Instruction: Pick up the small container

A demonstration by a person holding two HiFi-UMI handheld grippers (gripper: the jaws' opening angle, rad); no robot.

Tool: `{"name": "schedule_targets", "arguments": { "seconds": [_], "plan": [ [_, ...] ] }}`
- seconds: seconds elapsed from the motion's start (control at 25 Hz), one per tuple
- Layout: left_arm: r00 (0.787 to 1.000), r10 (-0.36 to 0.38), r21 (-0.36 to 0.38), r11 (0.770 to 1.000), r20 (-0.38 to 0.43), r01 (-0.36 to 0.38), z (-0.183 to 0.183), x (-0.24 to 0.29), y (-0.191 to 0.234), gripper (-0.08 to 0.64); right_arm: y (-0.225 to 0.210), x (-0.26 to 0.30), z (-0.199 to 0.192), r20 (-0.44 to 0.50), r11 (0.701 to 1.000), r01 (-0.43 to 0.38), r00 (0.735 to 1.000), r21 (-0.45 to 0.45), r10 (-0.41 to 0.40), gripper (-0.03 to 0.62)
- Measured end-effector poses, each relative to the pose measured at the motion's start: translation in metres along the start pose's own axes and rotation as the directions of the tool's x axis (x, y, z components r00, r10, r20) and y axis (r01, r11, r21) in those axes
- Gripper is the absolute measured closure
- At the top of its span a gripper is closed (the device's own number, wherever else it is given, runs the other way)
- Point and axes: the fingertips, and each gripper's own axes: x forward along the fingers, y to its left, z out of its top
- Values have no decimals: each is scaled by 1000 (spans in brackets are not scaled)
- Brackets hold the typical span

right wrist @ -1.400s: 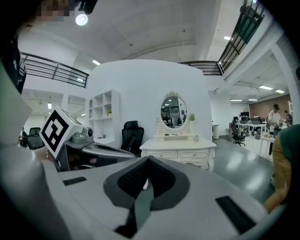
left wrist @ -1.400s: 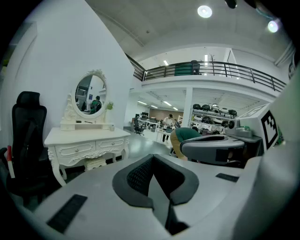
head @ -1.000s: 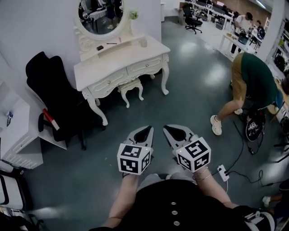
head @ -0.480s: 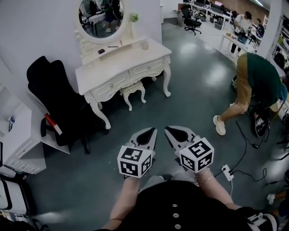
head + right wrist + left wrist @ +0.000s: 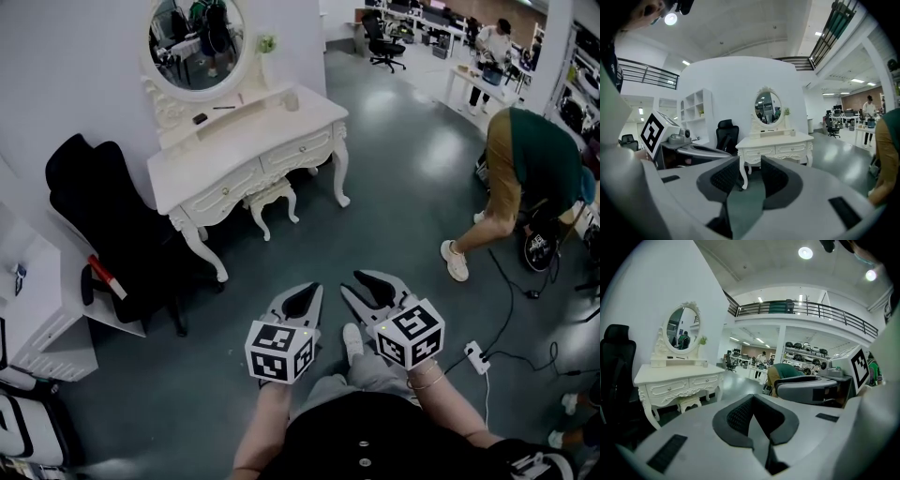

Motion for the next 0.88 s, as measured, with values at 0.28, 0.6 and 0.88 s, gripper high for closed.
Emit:
{"name": "schedule_targets", "arguments": {
  "seconds": [0.28, 0.6, 0.88],
  "plan": [
    [1000, 12, -13, 1000, -5, -12, 5, 30, 19, 548, -30, 34, 6, -8, 1000, -6, 1000, -6, 6, 324],
    [998, 61, -24, 998, -20, -61, 30, 97, 69, 548, -96, 97, 24, -9, 998, -56, 998, 17, 56, 313],
    [995, 96, -43, 994, -14, -96, 65, 164, 107, 548, -170, 146, 52, 3, 997, -73, 997, 23, 73, 316]
  ]
}}
